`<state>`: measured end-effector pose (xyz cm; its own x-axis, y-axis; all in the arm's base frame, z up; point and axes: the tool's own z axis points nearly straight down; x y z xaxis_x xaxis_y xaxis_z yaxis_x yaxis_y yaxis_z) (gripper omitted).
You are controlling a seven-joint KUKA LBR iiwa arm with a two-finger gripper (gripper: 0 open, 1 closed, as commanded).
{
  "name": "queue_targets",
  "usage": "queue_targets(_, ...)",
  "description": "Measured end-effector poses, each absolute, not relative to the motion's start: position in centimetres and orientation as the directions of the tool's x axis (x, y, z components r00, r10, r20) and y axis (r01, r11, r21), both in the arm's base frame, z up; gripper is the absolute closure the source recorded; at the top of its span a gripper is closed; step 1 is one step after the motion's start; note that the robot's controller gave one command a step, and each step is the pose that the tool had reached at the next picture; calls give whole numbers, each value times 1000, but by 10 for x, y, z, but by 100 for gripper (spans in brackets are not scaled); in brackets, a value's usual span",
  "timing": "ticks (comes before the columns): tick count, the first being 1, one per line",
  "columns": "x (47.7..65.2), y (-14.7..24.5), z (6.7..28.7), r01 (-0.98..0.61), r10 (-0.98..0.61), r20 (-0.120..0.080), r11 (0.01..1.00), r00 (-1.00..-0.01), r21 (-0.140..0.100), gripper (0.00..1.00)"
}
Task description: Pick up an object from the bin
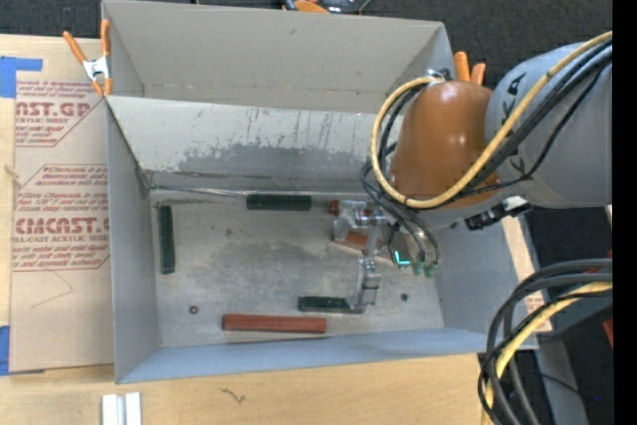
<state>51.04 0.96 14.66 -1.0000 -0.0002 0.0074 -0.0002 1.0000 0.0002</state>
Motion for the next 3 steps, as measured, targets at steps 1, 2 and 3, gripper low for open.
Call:
queue_targets(1, 485, 21, 67, -76, -76, -5, 997, -997, 0, 0)
queue_targets(2, 484, 21, 70, -76, -76, 0, 997, -997, 0, 100)
queue_targets(3, 547, 27, 225, -121, -121, -12, 993, -993, -1, 100)
